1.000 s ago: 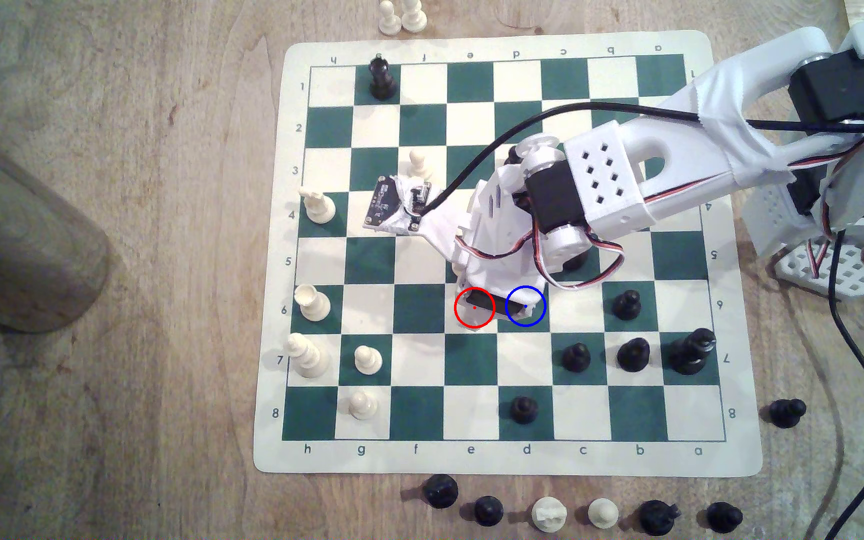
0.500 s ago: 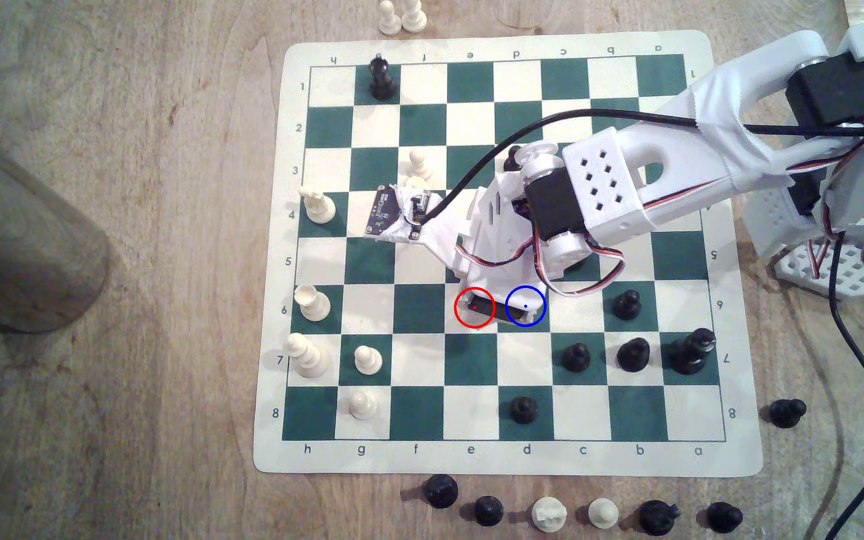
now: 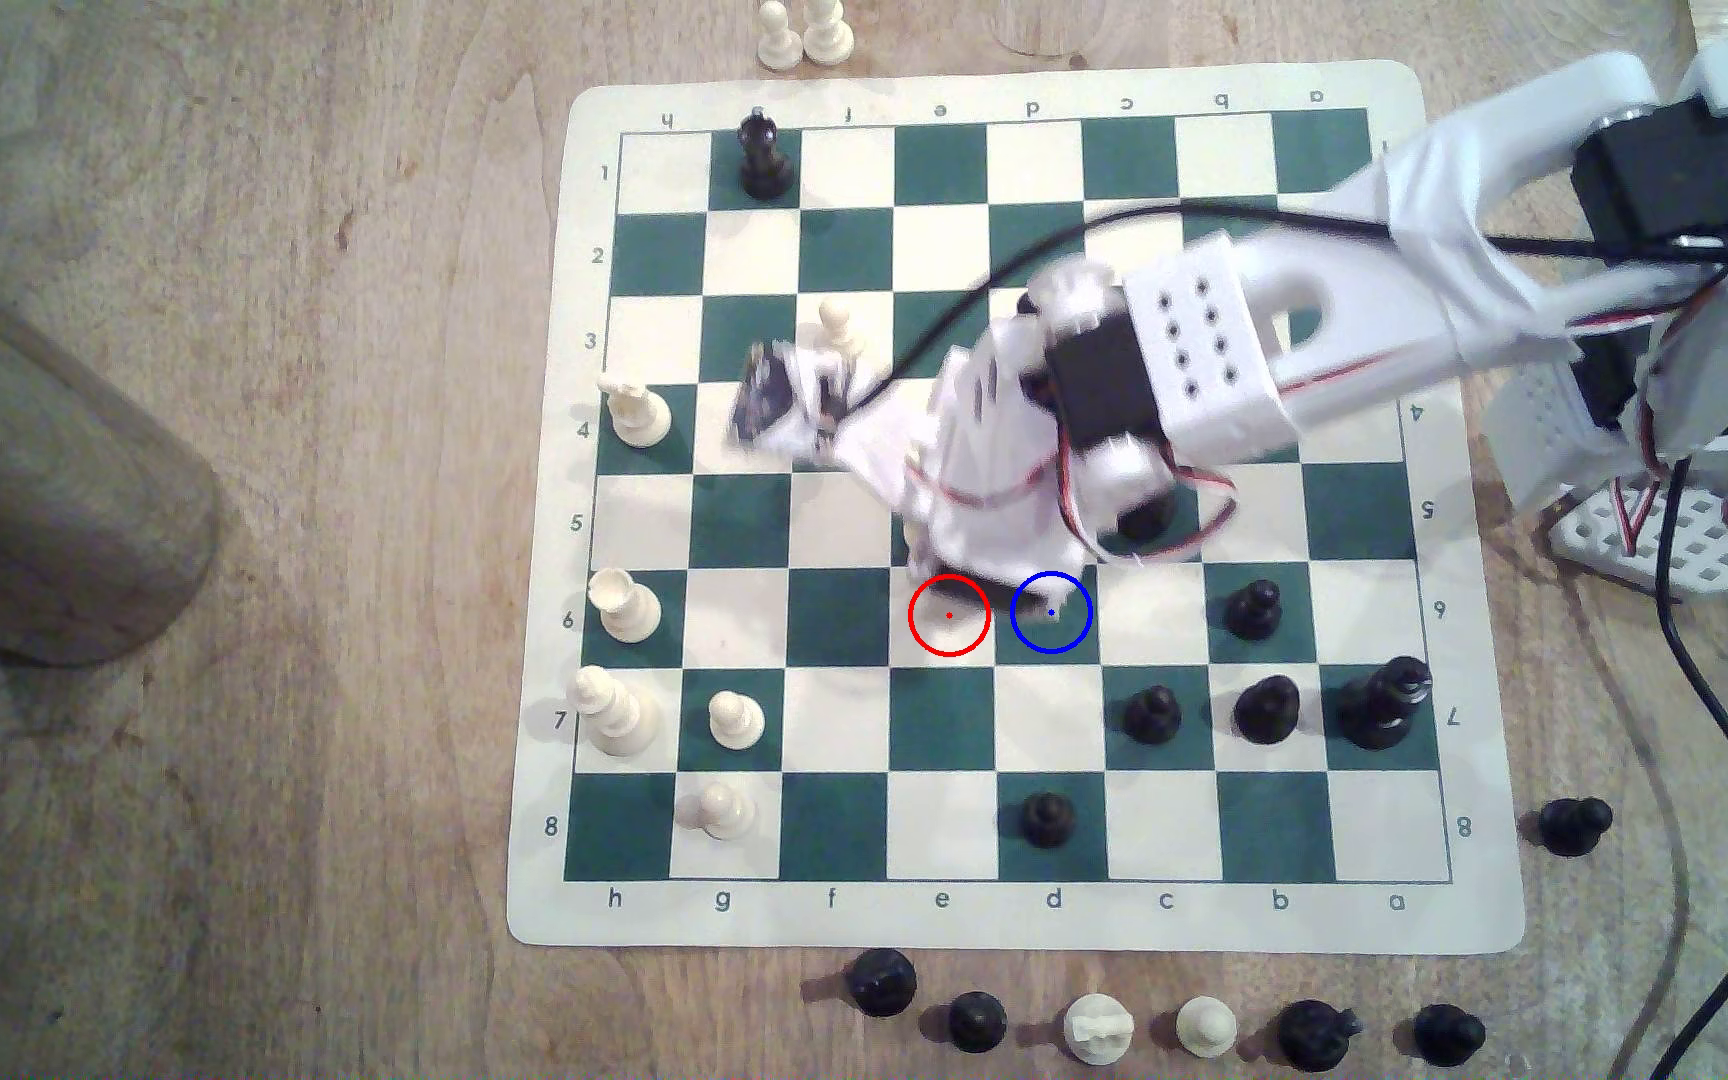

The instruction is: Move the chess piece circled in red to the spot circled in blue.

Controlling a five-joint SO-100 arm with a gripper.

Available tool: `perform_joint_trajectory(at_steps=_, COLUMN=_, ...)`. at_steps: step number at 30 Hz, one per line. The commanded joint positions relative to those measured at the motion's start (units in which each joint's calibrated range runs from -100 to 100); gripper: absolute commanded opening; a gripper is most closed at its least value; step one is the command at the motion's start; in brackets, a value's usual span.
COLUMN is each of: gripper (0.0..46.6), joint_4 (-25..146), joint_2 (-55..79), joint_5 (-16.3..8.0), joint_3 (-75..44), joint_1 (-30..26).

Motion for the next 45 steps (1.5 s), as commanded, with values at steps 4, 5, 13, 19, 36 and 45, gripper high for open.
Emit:
perform_joint_trajectory(at_steps=4, gripper=0.4, joint_4=9.47, joint_2=-17.35, joint_5=0.59, joint_3=-6.23, joint_1=1.05)
perform_joint_trajectory(at_steps=5, gripper=0.4, joint_4=12.01, joint_2=-19.39, joint_5=0.59, joint_3=-5.68, joint_1=0.19)
perform_joint_trajectory(at_steps=13, gripper=0.4, joint_4=14.23, joint_2=-26.86, joint_5=0.24, joint_3=3.74, joint_1=-4.89)
perform_joint_trajectory(at_steps=19, gripper=0.4, joint_4=6.36, joint_2=-25.33, joint_5=0.24, joint_3=14.71, joint_1=-6.07)
perform_joint_trajectory(at_steps=36, gripper=0.4, joint_4=-1.01, joint_2=-16.59, joint_5=0.49, joint_3=17.16, joint_1=-4.81)
perform_joint_trajectory(at_steps=45, gripper=0.4, joint_4=-2.15, joint_2=-15.82, joint_5=0.73, joint_3=18.16, joint_1=-3.8)
